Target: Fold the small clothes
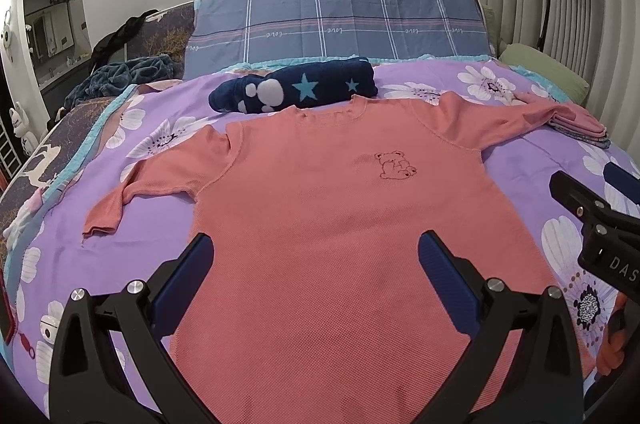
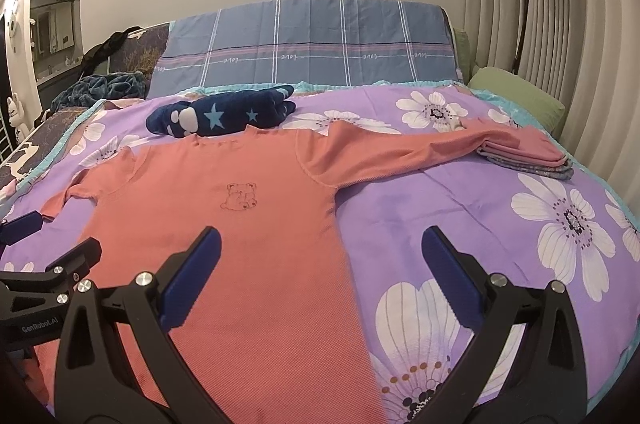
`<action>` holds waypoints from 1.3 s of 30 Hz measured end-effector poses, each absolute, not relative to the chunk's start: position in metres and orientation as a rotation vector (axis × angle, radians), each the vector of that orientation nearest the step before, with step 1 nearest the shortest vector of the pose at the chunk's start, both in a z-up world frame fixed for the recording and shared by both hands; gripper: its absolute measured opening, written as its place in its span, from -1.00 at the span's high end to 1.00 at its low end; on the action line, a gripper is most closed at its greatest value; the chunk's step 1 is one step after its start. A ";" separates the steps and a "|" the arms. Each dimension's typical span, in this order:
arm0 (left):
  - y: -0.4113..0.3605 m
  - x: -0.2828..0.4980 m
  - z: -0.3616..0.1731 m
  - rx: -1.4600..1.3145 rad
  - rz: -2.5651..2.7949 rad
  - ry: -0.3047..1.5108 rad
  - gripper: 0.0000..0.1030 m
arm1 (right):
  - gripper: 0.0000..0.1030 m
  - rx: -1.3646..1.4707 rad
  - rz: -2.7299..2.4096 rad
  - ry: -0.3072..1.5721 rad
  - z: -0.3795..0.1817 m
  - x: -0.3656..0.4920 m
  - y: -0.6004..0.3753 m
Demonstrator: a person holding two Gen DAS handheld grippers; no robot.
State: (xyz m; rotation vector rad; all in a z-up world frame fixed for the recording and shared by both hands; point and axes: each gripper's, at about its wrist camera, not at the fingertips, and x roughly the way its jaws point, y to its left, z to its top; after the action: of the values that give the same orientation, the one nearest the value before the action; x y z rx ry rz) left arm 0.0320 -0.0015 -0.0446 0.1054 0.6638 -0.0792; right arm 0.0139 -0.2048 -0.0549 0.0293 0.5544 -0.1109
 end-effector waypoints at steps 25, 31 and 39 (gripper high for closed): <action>-0.001 0.034 -0.046 0.086 -0.119 0.665 -0.97 | -0.96 0.026 -0.111 0.565 -0.057 0.018 -0.204; -0.002 0.034 -0.045 0.084 -0.125 0.662 -0.97 | -0.96 0.020 -0.113 0.561 -0.056 0.017 -0.201; -0.001 0.033 -0.044 0.058 -0.161 0.661 -0.97 | -0.96 0.021 -0.112 0.560 -0.056 0.017 -0.201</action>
State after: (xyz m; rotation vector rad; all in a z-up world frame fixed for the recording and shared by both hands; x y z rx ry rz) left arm 0.0330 -0.0006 -0.0437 0.0585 0.6615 -0.1611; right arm 0.0172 -0.2011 -0.0563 0.0209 0.5602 -0.1124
